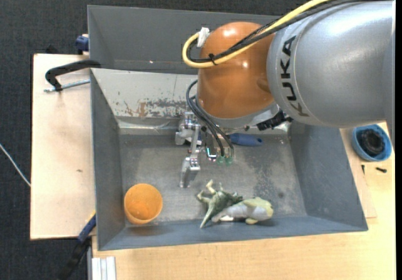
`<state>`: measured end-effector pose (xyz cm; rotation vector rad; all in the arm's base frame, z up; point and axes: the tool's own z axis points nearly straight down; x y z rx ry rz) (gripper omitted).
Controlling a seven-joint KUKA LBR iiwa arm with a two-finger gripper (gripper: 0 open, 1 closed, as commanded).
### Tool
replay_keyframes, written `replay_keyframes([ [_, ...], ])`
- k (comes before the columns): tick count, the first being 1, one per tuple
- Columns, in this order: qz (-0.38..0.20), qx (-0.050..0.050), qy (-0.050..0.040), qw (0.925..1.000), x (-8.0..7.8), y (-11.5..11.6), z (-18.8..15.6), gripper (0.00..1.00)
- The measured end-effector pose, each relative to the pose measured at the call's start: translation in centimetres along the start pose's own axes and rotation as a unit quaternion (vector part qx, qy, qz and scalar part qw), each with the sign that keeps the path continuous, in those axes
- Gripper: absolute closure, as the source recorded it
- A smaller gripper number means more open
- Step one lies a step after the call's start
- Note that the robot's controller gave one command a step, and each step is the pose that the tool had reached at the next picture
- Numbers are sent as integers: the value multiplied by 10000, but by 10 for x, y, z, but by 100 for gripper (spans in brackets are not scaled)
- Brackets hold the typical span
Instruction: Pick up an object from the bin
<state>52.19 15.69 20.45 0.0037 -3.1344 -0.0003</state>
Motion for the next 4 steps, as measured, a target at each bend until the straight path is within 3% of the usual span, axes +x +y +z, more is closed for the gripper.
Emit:
replay_keyframes([
  [1, 125, 20, -4, 9999, 22, -95, 57, 0],
  [2, -717, -6, -40, 9974, 22, -115, 133, 0],
  [3, -723, -7, -47, 9974, 22, -115, 131, 100],
  [4, -1800, 1, -99, 9836, 25, -77, -7, 100],
])
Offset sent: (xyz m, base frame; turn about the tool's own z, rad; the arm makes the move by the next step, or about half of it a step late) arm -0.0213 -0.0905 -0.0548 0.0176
